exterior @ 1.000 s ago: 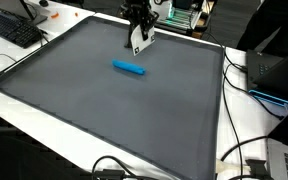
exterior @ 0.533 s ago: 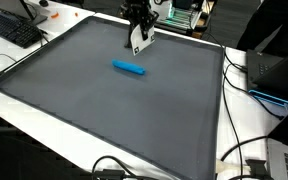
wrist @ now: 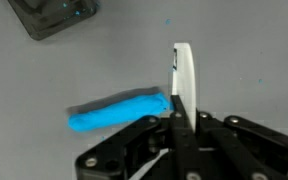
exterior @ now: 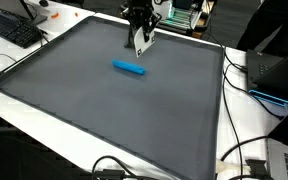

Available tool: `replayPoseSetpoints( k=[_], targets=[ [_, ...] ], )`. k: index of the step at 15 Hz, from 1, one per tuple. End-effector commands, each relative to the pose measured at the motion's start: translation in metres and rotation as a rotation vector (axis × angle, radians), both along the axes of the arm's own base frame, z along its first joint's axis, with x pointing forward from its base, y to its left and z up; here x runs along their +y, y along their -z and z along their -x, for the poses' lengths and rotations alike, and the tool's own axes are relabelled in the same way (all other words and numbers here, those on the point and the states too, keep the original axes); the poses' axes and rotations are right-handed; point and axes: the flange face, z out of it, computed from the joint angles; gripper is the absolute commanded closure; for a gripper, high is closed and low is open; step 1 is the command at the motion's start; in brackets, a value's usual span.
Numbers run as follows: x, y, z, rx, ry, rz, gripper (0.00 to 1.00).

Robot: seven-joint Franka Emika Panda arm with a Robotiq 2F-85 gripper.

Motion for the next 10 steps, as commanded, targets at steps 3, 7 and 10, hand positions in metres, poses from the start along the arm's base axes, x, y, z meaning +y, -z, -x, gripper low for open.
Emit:
replayPoseSetpoints(
  k=[3,7,10],
  targets=[
    [0.01,0.025,-0.01,-0.001,-0.139,0.026,0.99],
    [0.013,0.044,-0.021,-0.014,-0.177,0.062,0.99],
    [0.015,0.057,-0.029,-0.029,-0.191,0.077,0.99]
  ],
)
